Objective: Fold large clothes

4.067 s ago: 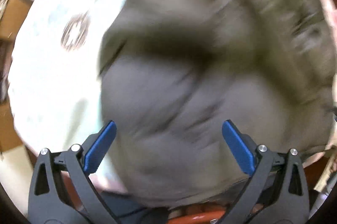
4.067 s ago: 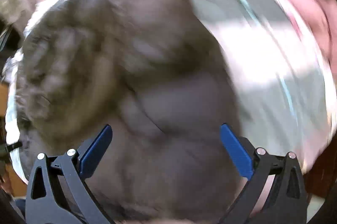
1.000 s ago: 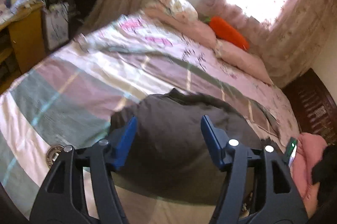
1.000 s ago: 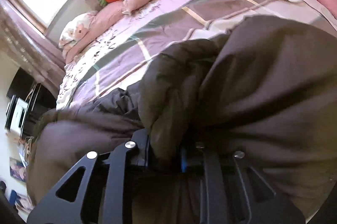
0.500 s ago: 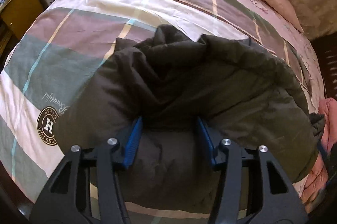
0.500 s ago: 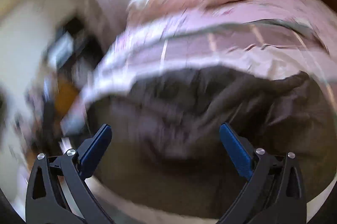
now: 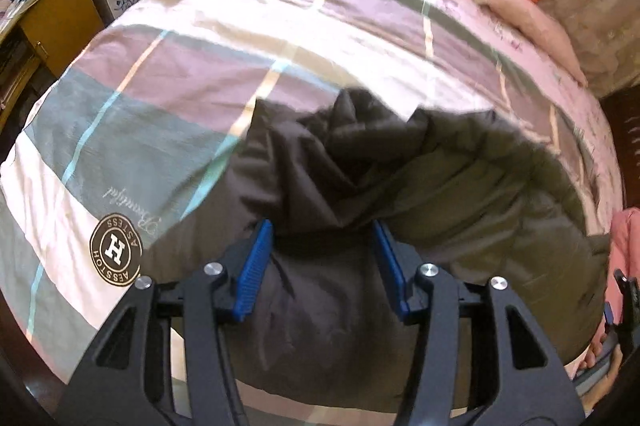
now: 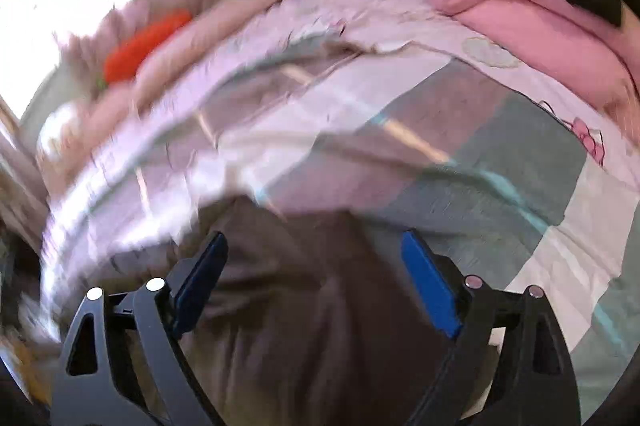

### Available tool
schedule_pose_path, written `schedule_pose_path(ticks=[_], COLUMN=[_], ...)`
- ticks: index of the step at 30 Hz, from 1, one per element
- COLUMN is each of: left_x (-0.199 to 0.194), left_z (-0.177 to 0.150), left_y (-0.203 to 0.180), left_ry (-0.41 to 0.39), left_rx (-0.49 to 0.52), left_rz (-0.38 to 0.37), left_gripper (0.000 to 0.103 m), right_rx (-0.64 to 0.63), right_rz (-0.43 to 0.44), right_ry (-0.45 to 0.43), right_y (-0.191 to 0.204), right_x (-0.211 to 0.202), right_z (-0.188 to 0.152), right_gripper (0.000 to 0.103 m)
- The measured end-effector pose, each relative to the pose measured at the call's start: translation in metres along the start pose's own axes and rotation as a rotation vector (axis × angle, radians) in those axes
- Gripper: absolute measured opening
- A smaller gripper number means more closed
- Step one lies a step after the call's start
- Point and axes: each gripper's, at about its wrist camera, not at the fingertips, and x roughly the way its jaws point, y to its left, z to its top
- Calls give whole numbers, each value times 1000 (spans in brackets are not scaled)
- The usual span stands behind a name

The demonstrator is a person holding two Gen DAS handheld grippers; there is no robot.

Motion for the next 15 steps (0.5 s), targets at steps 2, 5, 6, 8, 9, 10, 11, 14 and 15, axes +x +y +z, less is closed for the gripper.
schedule_pose_path(ticks=[2, 5, 6, 8, 9, 10, 11, 14, 15], left_x=[-10, -24, -26, -26, -24, -21, -17, -2, 2], left_z=[-1, -17, -25, -43, -52, -60, -66, -81, -81], left_y=[-7, -36, -47, -69, -81, -90, -95, -110, -111], left_ry=[-21, -2, 16, 56, 80, 102, 118, 133, 129], left_rx=[9, 81, 119, 198, 237, 269, 291, 347, 352], left_rz=[-32, -149, -178, -229, -246, -255, -257, -199, -185], left_gripper=[56, 64, 65, 67, 69, 70, 70, 75, 76], right_rx=[-51, -168, -203, -263, -301, -330, -361, -318, -283], right_rz=[40, 33, 24, 4, -19, -35, -45, 31, 58], right_ry=[35, 127, 145, 169, 196, 218, 248, 270, 278], right_y=[8, 34, 40, 55, 58, 62, 65, 62, 59], right_x=[-6, 1, 5, 20, 32, 40, 54, 77, 81], right_z=[9, 8, 5, -3, -8, -14, -22, -36, -36], right_gripper=[91, 102, 102, 102, 102, 102, 102, 61, 40])
